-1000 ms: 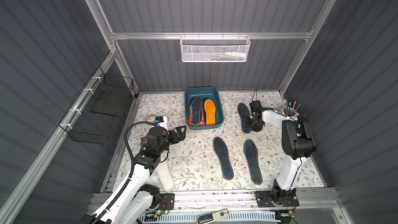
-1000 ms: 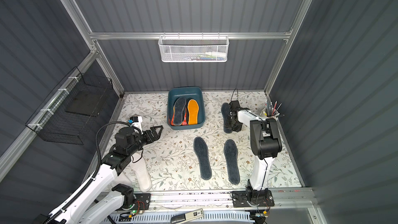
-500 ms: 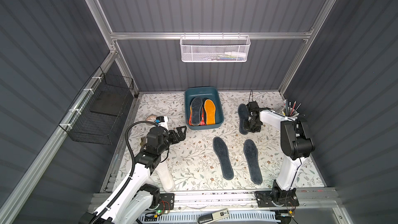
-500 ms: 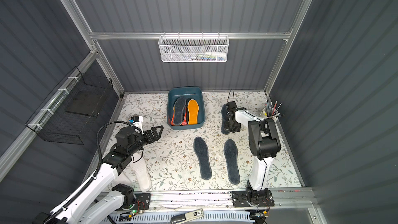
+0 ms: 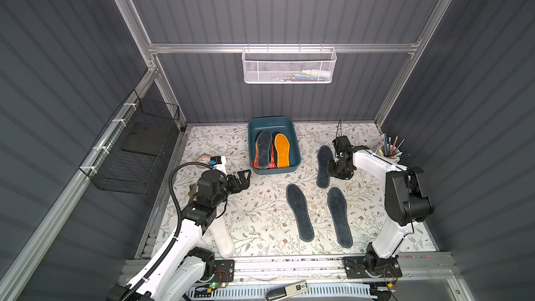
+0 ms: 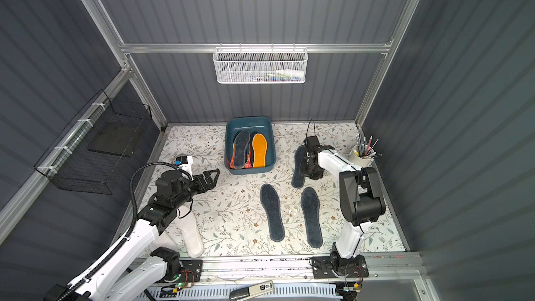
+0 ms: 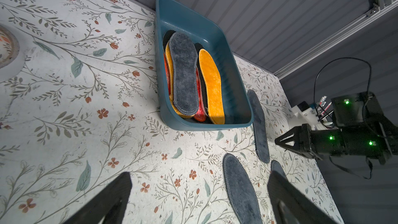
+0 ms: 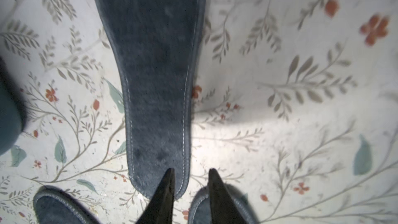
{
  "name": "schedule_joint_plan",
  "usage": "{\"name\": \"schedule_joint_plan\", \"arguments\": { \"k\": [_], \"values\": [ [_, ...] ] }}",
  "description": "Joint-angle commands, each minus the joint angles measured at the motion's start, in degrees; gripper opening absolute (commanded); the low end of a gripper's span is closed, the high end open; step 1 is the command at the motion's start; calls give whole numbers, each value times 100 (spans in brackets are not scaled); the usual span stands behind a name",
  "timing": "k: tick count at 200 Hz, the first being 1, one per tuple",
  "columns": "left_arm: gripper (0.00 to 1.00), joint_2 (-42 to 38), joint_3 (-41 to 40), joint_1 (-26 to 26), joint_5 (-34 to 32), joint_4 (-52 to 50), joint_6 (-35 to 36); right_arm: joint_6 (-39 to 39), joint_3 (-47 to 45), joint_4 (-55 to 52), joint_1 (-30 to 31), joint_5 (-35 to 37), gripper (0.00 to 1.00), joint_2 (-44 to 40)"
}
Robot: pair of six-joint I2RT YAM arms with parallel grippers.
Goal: Put the insoles into the storage box
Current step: Pick up the insole from the center of the board.
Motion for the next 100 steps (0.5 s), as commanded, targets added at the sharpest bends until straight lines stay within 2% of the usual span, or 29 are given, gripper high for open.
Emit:
{"name": "schedule_joint_plan", "arguments": {
  "k": [1,52,100],
  "values": [
    [100,-35,65,24,31,39,116,-23,518,-117,-106,27,34,392],
    [100,-173,22,19,22,-1,76,-57,1331,-332,-215,-66,35,1156],
    [100,-212,9,19,65,-1,57,13,1463,-500,-215,-65,35,1490]
  ]
}}
